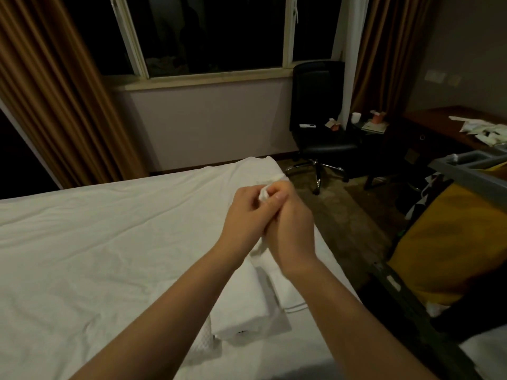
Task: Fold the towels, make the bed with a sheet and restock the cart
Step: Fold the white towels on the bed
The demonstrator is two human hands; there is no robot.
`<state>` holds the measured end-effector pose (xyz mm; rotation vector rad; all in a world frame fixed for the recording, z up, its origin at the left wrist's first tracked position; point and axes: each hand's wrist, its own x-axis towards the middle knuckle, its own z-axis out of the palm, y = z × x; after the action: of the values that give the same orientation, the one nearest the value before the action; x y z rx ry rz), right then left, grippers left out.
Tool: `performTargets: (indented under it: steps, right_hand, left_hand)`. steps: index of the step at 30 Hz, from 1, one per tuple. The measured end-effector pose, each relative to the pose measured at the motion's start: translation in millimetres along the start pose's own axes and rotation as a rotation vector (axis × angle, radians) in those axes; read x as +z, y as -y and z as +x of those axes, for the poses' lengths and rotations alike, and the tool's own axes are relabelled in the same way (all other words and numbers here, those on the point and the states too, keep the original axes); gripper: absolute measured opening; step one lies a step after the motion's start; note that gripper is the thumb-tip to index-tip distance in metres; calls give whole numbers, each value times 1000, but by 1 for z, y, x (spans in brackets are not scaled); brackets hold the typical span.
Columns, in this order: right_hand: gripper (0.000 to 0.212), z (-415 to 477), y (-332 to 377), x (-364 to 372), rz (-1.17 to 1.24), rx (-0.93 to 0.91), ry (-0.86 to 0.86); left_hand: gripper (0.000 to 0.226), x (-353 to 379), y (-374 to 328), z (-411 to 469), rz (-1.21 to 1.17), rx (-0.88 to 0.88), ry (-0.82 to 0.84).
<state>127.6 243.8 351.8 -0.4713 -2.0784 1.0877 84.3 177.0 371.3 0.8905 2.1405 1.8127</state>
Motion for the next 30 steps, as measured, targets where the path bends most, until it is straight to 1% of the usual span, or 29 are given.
performTargets:
  steps: [2, 4, 5, 7, 8, 10, 11, 12, 14, 15, 16, 17, 19, 20, 22, 26, 30]
  right_hand:
    - [14, -3, 2, 2, 124, -8, 43]
    - [15, -3, -3, 0, 132, -120, 65]
    - [16, -2, -9, -3, 165, -154, 65]
    - [16, 3, -18, -11, 239, -170, 64]
    - [18, 7, -23, -17, 228, -192, 45]
    - [26, 20, -34, -30, 83, -240, 38]
    - [27, 27, -38, -36, -15, -259, 90]
    - [25, 35, -42, -42, -116, -258, 182]
    - [15, 47, -47, -52, -319, -206, 423]
    - [15, 51, -49, -56, -413, -175, 533]
    - [21, 54, -50, -59, -466, -148, 615]
    - [26, 55, -52, -60, -454, -114, 655]
    - [32, 55, -55, -63, -270, -43, 622]
    - [32, 53, -56, -64, -165, -18, 592]
    - [30, 50, -55, -64, -34, 5, 553]
    - [31, 48, -53, -59, 43, 12, 488]
    - [24, 48, -53, -57, 176, 9, 404]
  left_hand:
    - [8, 0, 2, 2, 8, 10, -88]
    - [10, -3, 5, 7, -5, 6, -121]
    - [12, -6, 5, 9, -1, 16, -119]
    - [18, -13, 7, 14, 83, 66, -87]
    - [20, -18, 7, 16, 153, 106, -61]
    - [24, -27, 8, 19, 269, 179, 13]
    - [25, -31, 8, 20, 301, 194, 54]
    - [26, -35, 8, 20, 325, 197, 95]
    - [26, -42, 7, 21, 383, 197, 166]
    - [25, -45, 7, 22, 418, 199, 190]
    - [22, -47, 8, 22, 446, 202, 207]
    - [19, -49, 9, 22, 463, 202, 211]
    - [16, -53, 12, 21, 479, 180, 187]
    - [15, -54, 15, 19, 498, 151, 172]
    - [18, -53, 23, 16, 558, 87, 149]
    - [26, -46, 36, 12, 593, 63, 71]
    - [26, -43, 44, 13, 508, 98, -31]
